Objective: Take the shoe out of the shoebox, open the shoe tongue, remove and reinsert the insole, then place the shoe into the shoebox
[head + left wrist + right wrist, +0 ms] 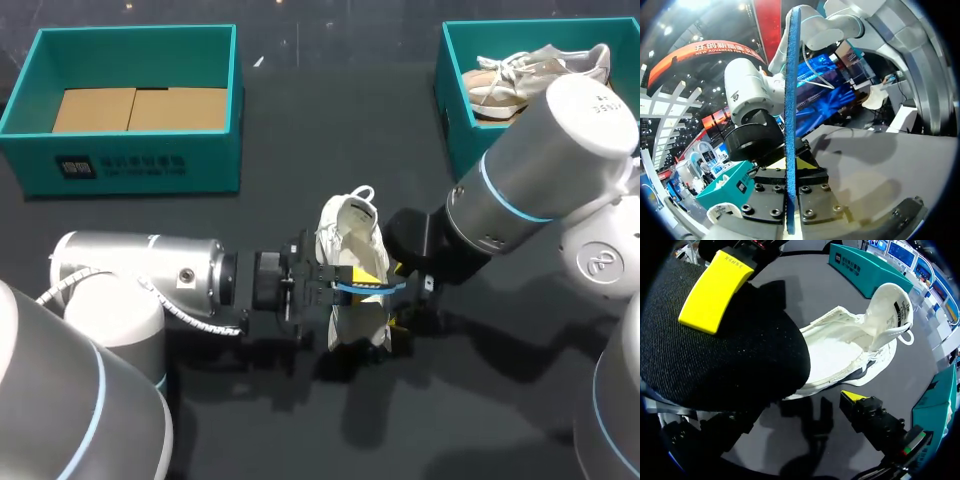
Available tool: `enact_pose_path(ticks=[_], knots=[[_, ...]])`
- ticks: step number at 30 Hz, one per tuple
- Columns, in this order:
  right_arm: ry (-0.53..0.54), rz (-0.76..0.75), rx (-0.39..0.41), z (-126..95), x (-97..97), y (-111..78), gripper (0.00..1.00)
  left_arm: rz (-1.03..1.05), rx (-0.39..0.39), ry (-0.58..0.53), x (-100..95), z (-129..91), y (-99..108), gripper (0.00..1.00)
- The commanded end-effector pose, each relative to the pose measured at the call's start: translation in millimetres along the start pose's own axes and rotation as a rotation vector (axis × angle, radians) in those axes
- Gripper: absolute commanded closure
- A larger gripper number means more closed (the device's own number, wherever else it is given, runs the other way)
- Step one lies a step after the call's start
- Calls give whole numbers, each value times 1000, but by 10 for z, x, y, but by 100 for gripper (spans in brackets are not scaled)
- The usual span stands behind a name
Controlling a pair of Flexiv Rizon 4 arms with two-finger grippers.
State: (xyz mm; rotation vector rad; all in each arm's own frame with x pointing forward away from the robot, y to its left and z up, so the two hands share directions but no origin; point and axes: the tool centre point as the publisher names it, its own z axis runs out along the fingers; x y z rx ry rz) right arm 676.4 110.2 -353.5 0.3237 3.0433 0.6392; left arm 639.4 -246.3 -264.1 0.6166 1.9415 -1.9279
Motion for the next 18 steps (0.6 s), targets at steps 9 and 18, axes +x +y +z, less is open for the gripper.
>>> enact_pose_path(ticks=[9,18], knots=[[-2,0,-1,2,12,-7,0,-12,-19,-33,8,26,156,100],[-2,0,-1,2,12,-7,0,4,-6,-30,-2,-13,291,100]])
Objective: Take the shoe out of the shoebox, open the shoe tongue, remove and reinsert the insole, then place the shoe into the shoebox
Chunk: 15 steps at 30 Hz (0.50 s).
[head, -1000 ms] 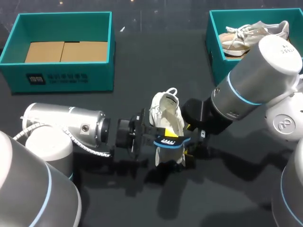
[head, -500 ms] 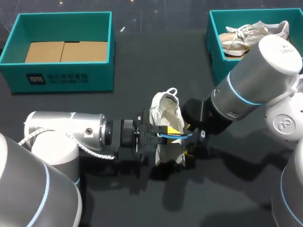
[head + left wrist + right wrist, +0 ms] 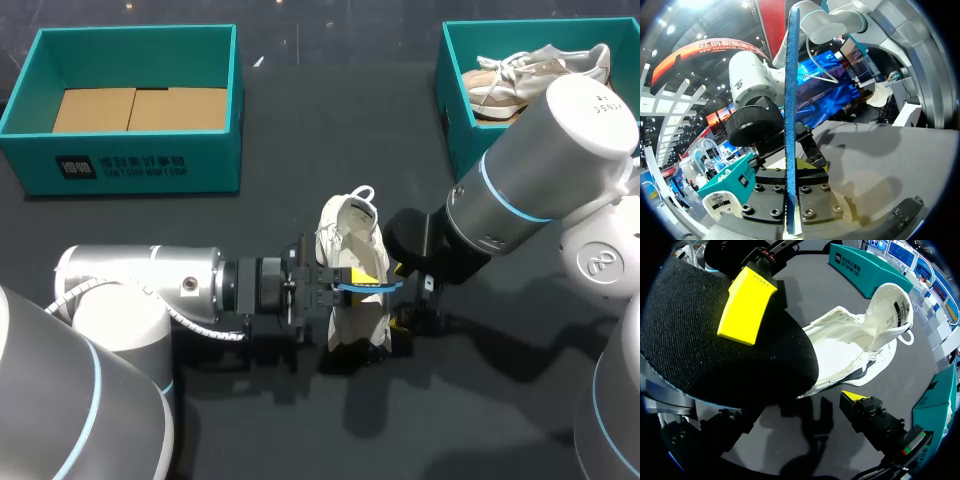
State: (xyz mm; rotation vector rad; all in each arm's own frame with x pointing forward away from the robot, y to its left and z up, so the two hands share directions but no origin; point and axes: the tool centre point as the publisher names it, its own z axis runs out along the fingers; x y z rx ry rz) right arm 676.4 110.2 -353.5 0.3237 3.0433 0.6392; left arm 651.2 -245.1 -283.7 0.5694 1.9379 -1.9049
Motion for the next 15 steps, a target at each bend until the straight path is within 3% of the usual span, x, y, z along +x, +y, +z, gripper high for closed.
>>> enact_pose_path(ticks=[1,15], knots=[[-2,0,-1,2,12,-7,0,6,13,7,-12,4,81,100],[-2,0,-1,2,12,-7,0,29,20,17,-71,32,328,100]])
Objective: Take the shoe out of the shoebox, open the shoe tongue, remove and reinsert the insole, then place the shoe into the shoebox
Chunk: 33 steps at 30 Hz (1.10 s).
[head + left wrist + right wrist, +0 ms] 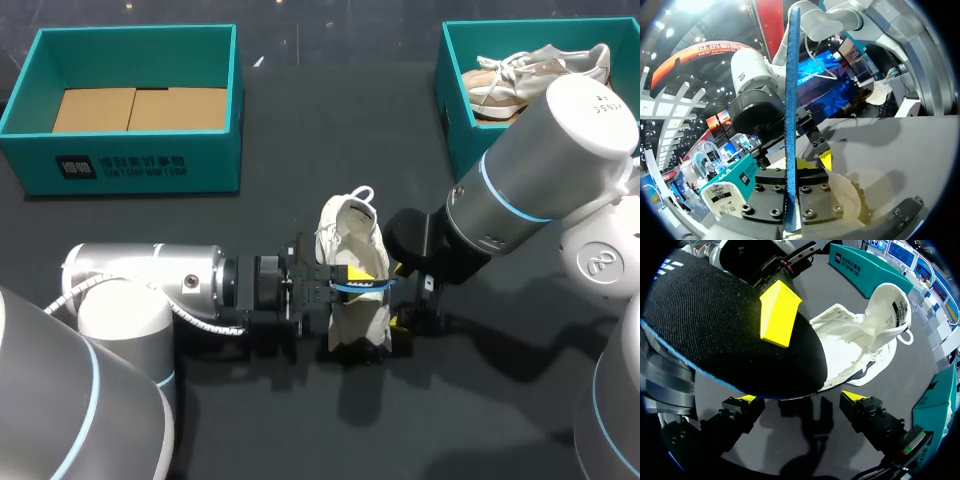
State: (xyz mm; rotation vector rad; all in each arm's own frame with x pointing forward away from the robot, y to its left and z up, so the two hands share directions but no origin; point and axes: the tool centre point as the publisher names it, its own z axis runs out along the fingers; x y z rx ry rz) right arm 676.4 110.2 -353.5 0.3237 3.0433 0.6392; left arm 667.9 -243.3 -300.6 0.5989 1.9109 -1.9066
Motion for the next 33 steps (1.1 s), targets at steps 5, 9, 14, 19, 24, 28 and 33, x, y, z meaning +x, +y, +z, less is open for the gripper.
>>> enact_pose_path(ticks=[5,9,14,19,24,28,33], knots=[[-2,0,-1,2,12,-7,0,10,-8,25,-14,33,197,100],[-2,0,-1,2,12,-7,0,11,-24,23,-18,6,277,100],[-2,0,-1,2,12,-7,0,2,-47,12,-30,-28,383,100],[-2,0,-1,2,12,-7,0,8,-77,12,-41,-58,503,100],[-2,0,-1,2,12,-7,0,5,-106,16,-58,-74,615,100],[-2,0,-1,2,12,-7,0,-9,-127,16,-82,-68,694,100],[-2,0,-1,2,12,-7,0,-20,-127,13,-97,-67,675,100]])
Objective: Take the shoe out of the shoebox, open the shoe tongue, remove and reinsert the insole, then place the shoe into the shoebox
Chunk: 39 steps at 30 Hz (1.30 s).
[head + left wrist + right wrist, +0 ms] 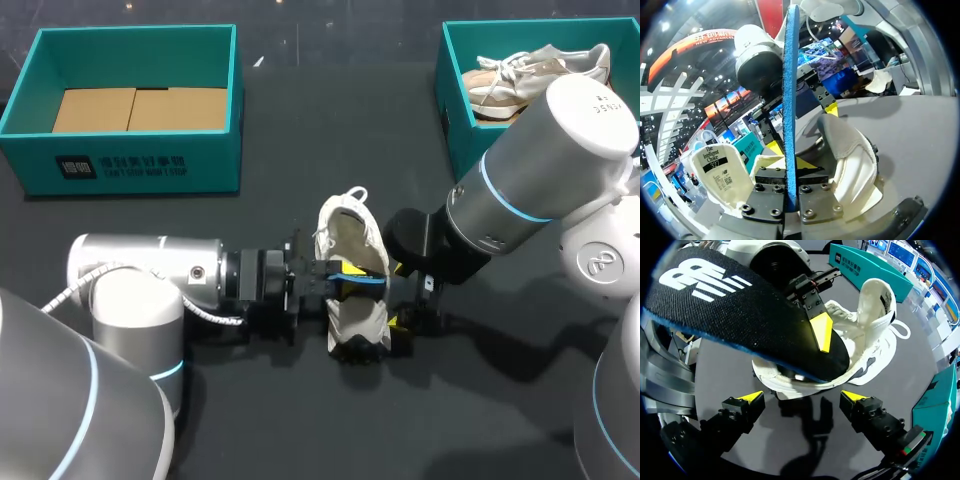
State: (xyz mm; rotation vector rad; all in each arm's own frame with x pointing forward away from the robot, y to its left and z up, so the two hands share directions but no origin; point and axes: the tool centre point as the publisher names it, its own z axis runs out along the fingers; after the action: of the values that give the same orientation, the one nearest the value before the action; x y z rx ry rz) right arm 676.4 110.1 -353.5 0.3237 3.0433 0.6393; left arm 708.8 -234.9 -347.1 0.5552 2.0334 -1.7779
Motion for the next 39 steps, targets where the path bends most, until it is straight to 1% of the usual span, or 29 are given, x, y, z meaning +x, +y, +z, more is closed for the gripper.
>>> enact_pose_path(ticks=[1,2,4,8,13,15,18,27,28,30,31,35,39], knots=[[-2,0,-1,2,12,-7,0,-3,2,4,-11,30,45,92],[-2,0,-1,2,12,-7,0,-5,2,4,-13,27,31,82],[-2,0,-1,2,12,-7,0,-7,3,3,-19,18,5,81],[-2,0,-1,2,12,-7,0,-7,8,0,-19,4,-69,73],[-2,0,-1,2,12,-7,0,-3,13,0,-28,-15,-182,71],[-2,0,-1,2,12,-7,0,-1,12,0,-29,-21,-223,72],[-2,0,-1,2,12,-7,0,7,7,10,-25,-25,-322,76],[-2,0,-1,2,12,-7,0,39,-46,54,17,-8,-518,77],[-2,0,-1,2,12,-7,0,42,-50,55,22,-5,-522,79],[-2,0,-1,2,12,-7,0,49,-68,63,33,3,-531,94],[-2,0,-1,2,12,-7,0,54,-73,64,39,8,-527,100],[-2,0,-1,2,12,-7,0,64,-86,74,61,25,-468,100],[-2,0,-1,2,12,-7,0,93,-93,77,70,41,-349,100]])
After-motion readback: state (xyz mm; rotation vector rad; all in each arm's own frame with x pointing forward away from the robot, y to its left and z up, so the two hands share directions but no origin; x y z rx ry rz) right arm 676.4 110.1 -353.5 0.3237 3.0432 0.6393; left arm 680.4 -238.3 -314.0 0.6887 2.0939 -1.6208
